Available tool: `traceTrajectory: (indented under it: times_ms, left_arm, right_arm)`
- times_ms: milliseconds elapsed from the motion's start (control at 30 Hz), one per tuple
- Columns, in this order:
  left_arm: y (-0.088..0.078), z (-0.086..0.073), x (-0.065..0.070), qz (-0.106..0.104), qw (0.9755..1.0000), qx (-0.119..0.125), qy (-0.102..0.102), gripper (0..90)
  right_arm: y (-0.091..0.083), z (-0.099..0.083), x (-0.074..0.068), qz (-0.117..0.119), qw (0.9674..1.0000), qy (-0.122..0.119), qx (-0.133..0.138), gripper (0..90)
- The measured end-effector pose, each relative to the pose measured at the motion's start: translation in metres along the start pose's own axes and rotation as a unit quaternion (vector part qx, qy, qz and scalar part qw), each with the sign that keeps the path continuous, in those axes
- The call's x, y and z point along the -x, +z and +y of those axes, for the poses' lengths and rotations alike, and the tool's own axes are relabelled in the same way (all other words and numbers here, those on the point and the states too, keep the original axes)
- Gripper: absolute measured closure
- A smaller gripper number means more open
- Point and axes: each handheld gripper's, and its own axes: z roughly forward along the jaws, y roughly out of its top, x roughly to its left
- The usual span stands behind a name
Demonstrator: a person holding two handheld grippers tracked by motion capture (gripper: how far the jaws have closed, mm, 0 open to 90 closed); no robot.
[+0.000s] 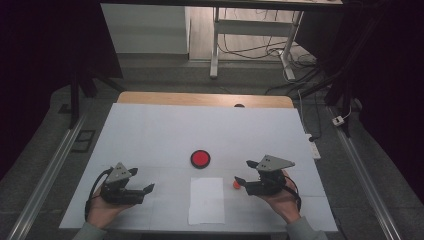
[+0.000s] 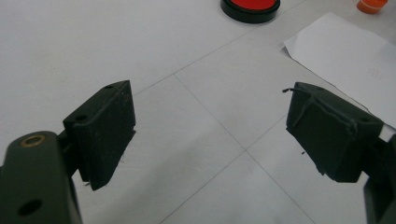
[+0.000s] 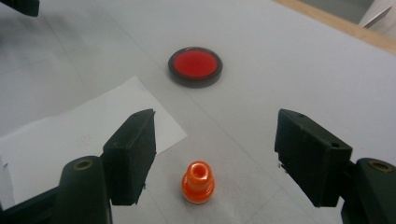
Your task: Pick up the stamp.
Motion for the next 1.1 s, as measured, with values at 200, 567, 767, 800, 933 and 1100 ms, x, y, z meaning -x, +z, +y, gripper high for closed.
traceTrajectory:
  times_ms: [200,567,767,800,933,1100]
  left_arm:
    - [0.001,-0.001,0.0,-0.001,1.0,-0.004,0.001,15.8]
    - [0.002,-0.001,0.0,0.001,1.0,-0.007,0.003,15.9]
    - [0.002,-0.002,-0.001,0.0,0.9999,-0.01,0.003,15.9]
    - [0.002,-0.002,-0.001,0.0,0.9999,-0.01,0.003,15.9]
    - [0.003,-0.002,-0.001,0.0,0.9999,-0.011,0.003,15.8]
    - [0.002,-0.002,-0.001,0.001,0.9999,-0.011,0.001,15.8]
  right_arm:
    - [0.01,-0.006,-0.003,0.007,0.9997,-0.001,-0.022,29.4]
    - [0.023,-0.017,-0.003,0.009,0.9987,-0.003,-0.051,36.4]
    - [0.026,-0.02,-0.004,0.013,0.9979,-0.004,-0.063,42.2]
    - [0.026,-0.02,-0.004,0.013,0.9979,-0.004,-0.063,42.2]
    - [0.029,-0.022,-0.004,0.015,0.9975,-0.007,-0.069,46.4]
    - [0.031,-0.024,-0.004,0.019,0.9969,-0.006,-0.076,52.2]
